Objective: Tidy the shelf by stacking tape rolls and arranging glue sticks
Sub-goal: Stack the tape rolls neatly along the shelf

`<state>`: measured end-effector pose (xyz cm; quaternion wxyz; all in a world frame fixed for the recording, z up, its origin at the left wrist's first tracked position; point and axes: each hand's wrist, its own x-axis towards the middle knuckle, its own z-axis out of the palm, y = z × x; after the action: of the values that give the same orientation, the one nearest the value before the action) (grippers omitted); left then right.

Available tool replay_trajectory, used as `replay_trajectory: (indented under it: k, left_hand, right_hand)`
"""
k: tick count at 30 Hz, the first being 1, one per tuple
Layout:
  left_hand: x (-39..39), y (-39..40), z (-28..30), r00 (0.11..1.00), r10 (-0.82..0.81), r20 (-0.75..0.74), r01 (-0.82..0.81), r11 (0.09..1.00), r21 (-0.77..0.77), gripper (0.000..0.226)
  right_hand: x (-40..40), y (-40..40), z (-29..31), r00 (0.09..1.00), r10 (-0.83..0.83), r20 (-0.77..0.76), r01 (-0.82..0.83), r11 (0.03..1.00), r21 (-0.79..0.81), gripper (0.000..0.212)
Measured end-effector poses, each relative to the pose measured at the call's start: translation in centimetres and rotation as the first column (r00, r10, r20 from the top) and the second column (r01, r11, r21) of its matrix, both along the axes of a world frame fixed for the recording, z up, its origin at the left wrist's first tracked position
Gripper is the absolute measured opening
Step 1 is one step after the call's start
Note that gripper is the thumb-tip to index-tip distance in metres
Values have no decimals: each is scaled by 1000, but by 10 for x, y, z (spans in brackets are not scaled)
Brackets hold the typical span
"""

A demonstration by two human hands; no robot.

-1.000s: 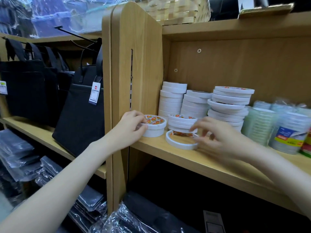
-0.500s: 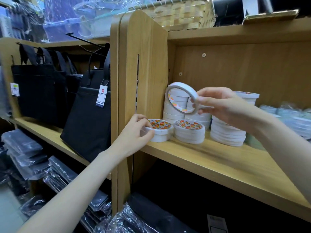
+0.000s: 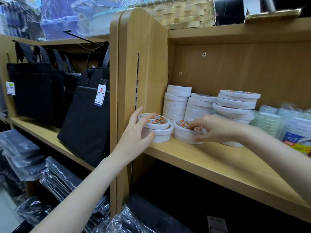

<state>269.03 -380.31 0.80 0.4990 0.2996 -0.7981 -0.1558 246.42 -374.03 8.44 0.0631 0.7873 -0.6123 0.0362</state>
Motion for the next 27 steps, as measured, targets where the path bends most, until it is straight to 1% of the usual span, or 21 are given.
replay_trajectory:
  k: [1, 3, 4, 6, 8, 9, 10, 11, 13, 16, 19, 20, 22, 23, 24, 26, 27]
  left_hand:
    - [-1, 0, -2, 1000, 22, 14, -22, 1000, 9, 50]
    - [-1, 0, -5, 998, 56, -21, -55, 997, 62, 57]
    - [0, 0, -6, 997, 63, -48, -59, 995, 84, 62]
    - [1, 2, -8, 995, 69, -72, -63, 995, 82, 68]
    - [0, 3, -8, 994, 75, -78, -70, 995, 67, 68]
    - [0, 3, -8, 994, 75, -76, -70, 995, 66, 67]
    - [-1, 2, -8, 995, 75, -72, -70, 995, 71, 66]
    - [-2, 2, -8, 995, 76, -68, -70, 994, 79, 66]
    - [-3, 1, -7, 996, 69, -65, -62, 993, 105, 66]
    - [-5, 0, -6, 996, 76, -53, -70, 991, 113, 66]
    - [-7, -1, -9, 994, 105, -33, -101, 990, 93, 63]
    - [-7, -1, -9, 993, 114, -28, -112, 990, 85, 63]
    - [-9, -1, -10, 991, 132, -14, -131, 988, 80, 62]
    - [-9, -1, -10, 990, 142, -7, -141, 986, 83, 62]
    - [-10, 0, -11, 988, 153, 1, -153, 984, 90, 62]
    - [-11, 0, -10, 985, 171, 6, -171, 981, 91, 62]
    - [-12, 1, -10, 984, 180, 5, -180, 979, 93, 61]
  right_hand:
    - [-1, -2, -5, 1000, -19, -13, 19, 1000, 6, 26]
    - [1, -3, -8, 999, -39, 18, 39, 999, -9, 23]
    - [0, -3, -6, 999, -42, 30, 42, 999, -30, 17]
    - [-1, -2, 3, 996, -34, 81, 42, 995, -91, 3]
    - [1, -1, 17, 974, 18, 224, 22, 984, -176, 12]
    - [5, -3, 25, 955, 55, 291, 9, 976, -217, 11]
    - [11, -5, 31, 946, 84, 314, -5, 969, -246, 9]
    - [19, -8, 36, 949, 98, 301, -17, 966, -259, 11]
    - [34, -16, 41, 956, 98, 276, -25, 966, -258, 24]
    - [42, -21, 43, 940, 100, 328, -28, 975, -218, 23]
    - [32, -13, 39, 964, 25, 264, 27, 981, -191, 29]
    - [28, -7, 37, 972, 8, 236, 44, 976, -213, 28]
    - [18, 6, 28, 978, 10, 208, 50, 959, -280, 15]
    - [15, 12, 22, 977, 22, 211, 39, 959, -281, 9]
    - [13, 18, 15, 973, 38, 227, 21, 968, -252, 9]
    - [11, 23, 0, 957, 73, 282, -30, 987, -155, 23]
    - [9, 22, -6, 940, 93, 327, -52, 990, -131, 22]
